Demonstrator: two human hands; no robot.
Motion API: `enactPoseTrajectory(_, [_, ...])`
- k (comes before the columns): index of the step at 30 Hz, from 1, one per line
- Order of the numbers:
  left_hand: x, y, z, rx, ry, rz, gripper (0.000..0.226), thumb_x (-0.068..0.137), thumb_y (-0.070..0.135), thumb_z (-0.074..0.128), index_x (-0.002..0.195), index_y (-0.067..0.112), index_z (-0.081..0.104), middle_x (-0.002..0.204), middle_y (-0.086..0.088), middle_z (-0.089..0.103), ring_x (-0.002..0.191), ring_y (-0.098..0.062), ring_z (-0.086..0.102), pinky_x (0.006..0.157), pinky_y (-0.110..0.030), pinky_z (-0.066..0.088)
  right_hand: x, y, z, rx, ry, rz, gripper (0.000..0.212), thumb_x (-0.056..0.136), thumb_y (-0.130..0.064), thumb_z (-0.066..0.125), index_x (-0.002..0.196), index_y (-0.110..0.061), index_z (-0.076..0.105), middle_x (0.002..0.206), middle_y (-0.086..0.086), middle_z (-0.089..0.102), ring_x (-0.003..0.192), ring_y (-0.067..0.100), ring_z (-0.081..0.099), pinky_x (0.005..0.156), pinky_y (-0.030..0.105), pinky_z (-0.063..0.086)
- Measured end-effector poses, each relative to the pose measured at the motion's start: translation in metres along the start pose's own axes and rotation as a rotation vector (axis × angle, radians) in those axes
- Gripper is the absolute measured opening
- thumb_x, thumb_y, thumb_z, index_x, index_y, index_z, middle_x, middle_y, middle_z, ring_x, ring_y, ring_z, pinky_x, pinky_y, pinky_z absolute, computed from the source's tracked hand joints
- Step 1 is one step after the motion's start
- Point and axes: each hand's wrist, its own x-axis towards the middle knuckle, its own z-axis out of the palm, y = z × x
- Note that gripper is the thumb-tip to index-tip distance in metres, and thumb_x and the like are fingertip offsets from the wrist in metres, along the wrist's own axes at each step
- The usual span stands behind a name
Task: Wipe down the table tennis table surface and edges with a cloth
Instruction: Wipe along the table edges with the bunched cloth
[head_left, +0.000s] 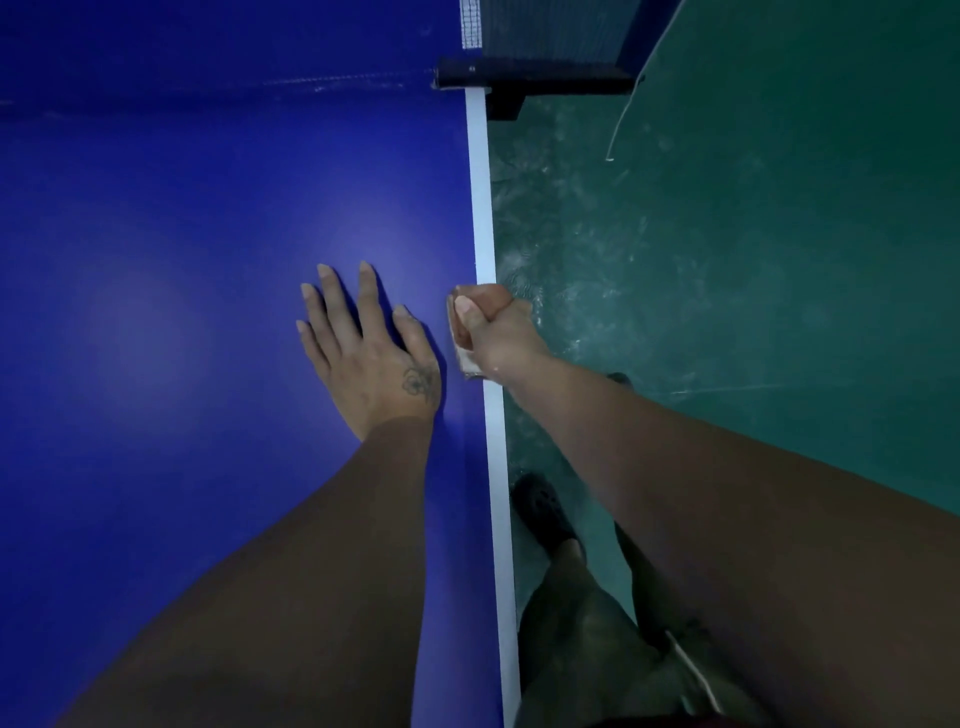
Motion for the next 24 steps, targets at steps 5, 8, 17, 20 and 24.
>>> enactPoseTrajectory(5, [0.000,0.000,0.002,0.014,-0.004,0.001,0.054,0.114,0.036,0.043,0.166,0.021,0.045,0.179,-0.011,0.027,0.168,-0.032,0.019,0.136,-0.055,0.015,0.024,-0.035,0.000,-0.069,0.022,-0.054,0.069,0.108,-0.047,0.059,0.154,-0.006,0.031,0.126,0.002,0.052,0.067,0.008,0.047,0.028,0.010,0.031])
enactPoseTrajectory(8, [0.000,-0.001,0.004,0.035,-0.008,0.007,0.055,0.114,0.035,0.044,0.167,0.022,0.044,0.179,-0.010,0.027,0.168,-0.031,0.019,0.135,-0.055,0.016,0.041,-0.057,-0.001,-0.113,0.020,-0.056,0.066,0.107,-0.050,0.058,0.151,-0.007,0.034,0.141,0.008,0.057,0.069,0.011,0.052,0.032,0.014,0.035])
enactPoseTrajectory(17, [0.004,-0.001,0.006,0.030,-0.006,0.008,0.054,0.113,0.032,0.048,0.165,0.020,0.047,0.178,-0.010,0.030,0.167,-0.031,0.022,0.135,-0.055,0.018,0.071,-0.122,-0.009,0.020,0.002,-0.103,0.065,0.104,-0.039,0.069,0.151,-0.009,0.035,0.149,0.013,0.055,0.116,0.031,0.064,0.036,0.021,0.041])
enactPoseTrajectory(20, [0.002,0.003,0.003,0.023,-0.024,-0.010,0.054,0.112,0.030,0.048,0.165,0.017,0.048,0.177,-0.012,0.032,0.166,-0.034,0.025,0.134,-0.057,0.019,0.065,-0.098,-0.019,0.001,-0.033,-0.208,0.061,0.105,-0.029,0.069,0.153,-0.013,0.035,0.146,0.009,0.051,0.114,0.027,0.062,0.074,0.030,0.065])
enactPoseTrajectory(24, [0.010,0.011,0.002,0.032,-0.053,-0.047,0.056,0.111,0.030,0.049,0.166,0.017,0.046,0.178,-0.014,0.029,0.167,-0.036,0.023,0.134,-0.059,0.016,0.041,-0.044,-0.024,-0.110,-0.146,-0.227,0.087,0.104,-0.030,0.070,0.168,-0.014,0.014,0.161,0.011,0.041,0.142,0.034,0.053,0.112,0.059,0.051])
